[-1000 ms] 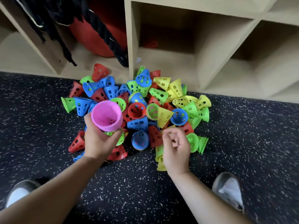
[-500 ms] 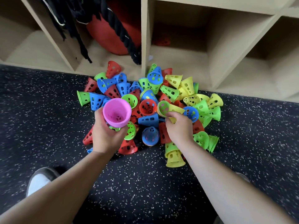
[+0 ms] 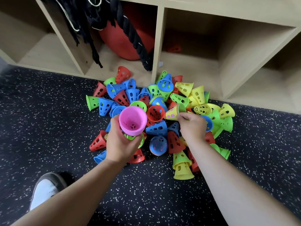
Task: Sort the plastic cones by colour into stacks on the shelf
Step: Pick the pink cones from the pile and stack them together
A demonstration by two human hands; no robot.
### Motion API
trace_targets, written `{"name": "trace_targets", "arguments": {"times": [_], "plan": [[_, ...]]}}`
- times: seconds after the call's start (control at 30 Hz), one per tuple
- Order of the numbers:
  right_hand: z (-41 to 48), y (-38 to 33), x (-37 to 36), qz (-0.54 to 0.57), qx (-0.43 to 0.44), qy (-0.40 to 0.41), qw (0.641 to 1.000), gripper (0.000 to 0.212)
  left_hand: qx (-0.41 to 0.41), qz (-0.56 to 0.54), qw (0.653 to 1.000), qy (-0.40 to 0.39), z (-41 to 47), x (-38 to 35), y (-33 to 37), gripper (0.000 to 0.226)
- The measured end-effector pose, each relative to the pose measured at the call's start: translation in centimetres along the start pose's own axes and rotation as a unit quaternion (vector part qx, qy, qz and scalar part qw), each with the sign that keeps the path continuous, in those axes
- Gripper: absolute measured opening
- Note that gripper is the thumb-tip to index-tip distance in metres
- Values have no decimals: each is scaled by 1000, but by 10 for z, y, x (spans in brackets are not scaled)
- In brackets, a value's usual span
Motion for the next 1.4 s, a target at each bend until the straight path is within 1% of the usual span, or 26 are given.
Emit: {"name": "trace_targets", "arguments": {"times": [0.1, 0.2, 0.27, 0.37, 0.43, 0.57, 0.63, 0.7, 0.8, 0.87, 0.97, 1.07, 1.17, 1.23, 1.3, 1.4], "plan": [[-9, 11, 12, 123, -51, -18, 991, 18, -7, -4, 1000, -8, 5, -10, 1, 70], [-17, 18, 14, 237, -81, -23, 968, 13, -3, 0, 1000, -12, 7, -16, -2, 69], [-20, 19, 12, 279, -86, -27, 956, 11, 0, 5, 1000, -18, 7, -19, -3, 69], [-21, 20, 6, 312, -86, -44, 945, 11, -1, 3, 1000, -18, 7, -20, -1, 70], [-19, 20, 5, 309, -82, -46, 946, 13, 4, 0, 1000, -15, 7, -19, 0, 71], [-17, 11, 12, 249, -57, -22, 966, 11, 8, -10, 1000, -8, 9, -17, 0, 69], [-18, 3, 19, 234, -28, -3, 972, 6, 7, -15, 1000, -6, 10, -17, 1, 67], [-21, -8, 27, 234, 9, 13, 972, 6, 12, -17, 1000, -7, 12, -18, 0, 67], [-27, -35, 38, 248, 90, 15, 965, 5, 18, -7, 1000, -12, 14, -20, 0, 64], [-34, -59, 43, 256, 148, -7, 955, 8, 26, 0, 999, -18, 15, -22, 1, 64], [-44, -93, 37, 257, 213, -72, 940, 8, 36, 13, 999, -23, 18, -24, 1, 64], [-52, -112, 19, 189, 257, -136, 938, 7, 34, 20, 999, -14, 20, -22, 4, 64], [-55, -110, -3, 150, 251, -206, 934, 8, 18, 15, 1000, -9, 21, -20, 12, 64], [-53, -104, -8, 158, 227, -228, 934, 9, 11, 3, 1000, -8, 23, -19, 14, 64], [-50, -101, -7, 179, 216, -226, 933, 10, 7, -2, 1000, -5, 25, -18, 14, 66], [-49, -106, 2, 187, 237, -196, 933, 9, 4, 0, 1000, -7, 26, -17, 13, 66]]}}
Point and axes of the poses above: each hand's wrist, its own z-axis towards the middle knuckle, its own x-axis out of the back of the hand, y = z × x, the point moved 7 cm from there along z, towards the middle knuckle, and after that the axes turned 12 degrees about -y, right-handed, at the moved point
